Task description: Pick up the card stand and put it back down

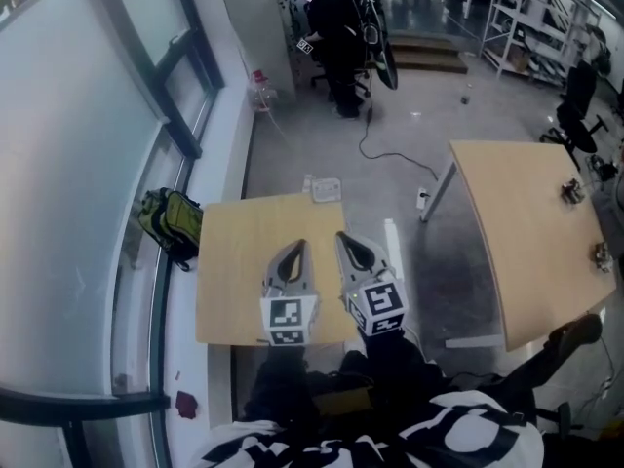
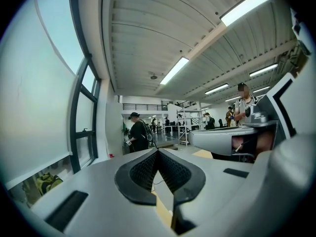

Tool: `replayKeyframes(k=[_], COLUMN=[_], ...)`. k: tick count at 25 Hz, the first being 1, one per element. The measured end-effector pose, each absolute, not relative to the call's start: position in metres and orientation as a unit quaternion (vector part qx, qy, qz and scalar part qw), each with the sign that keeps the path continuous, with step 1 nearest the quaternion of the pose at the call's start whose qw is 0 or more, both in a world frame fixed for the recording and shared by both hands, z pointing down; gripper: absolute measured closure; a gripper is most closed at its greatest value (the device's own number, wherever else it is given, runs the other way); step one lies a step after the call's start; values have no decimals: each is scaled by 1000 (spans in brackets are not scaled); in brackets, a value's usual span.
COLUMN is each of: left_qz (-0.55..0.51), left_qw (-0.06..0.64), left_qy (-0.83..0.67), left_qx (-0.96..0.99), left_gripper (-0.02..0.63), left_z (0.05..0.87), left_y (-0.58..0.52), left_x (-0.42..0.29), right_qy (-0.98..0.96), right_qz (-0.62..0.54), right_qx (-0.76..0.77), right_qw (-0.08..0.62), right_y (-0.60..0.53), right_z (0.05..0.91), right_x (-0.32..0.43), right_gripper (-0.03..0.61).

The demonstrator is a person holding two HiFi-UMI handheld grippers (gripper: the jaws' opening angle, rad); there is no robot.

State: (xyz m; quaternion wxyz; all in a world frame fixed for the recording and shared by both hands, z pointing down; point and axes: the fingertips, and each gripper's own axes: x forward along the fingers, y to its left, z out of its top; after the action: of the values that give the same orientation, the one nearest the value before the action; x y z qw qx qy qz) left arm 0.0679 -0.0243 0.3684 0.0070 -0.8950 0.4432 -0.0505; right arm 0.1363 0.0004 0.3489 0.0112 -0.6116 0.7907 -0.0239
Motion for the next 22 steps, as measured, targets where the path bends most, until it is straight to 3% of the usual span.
replayKeyframes(k=[11,16,22], left_qz=[-79,-96,-119], left_qw=[-9,-31,-62], left_qy=[368,345,289], left_qx=[-926,-933,-948], left_gripper=[614,614,614], left_z=[415,443,477], left_y=[-77,-106,-142], left_x=[116,103,70], right_qy=[782,738,721], right_qz=[-8,-25,-72], right_qx=[-623,-674,-690], right_qw=[6,27,4], right_y=[-59,-78,-104], right_z=[391,405,443], right_x=[171,182,165], right_gripper=[566,566,566])
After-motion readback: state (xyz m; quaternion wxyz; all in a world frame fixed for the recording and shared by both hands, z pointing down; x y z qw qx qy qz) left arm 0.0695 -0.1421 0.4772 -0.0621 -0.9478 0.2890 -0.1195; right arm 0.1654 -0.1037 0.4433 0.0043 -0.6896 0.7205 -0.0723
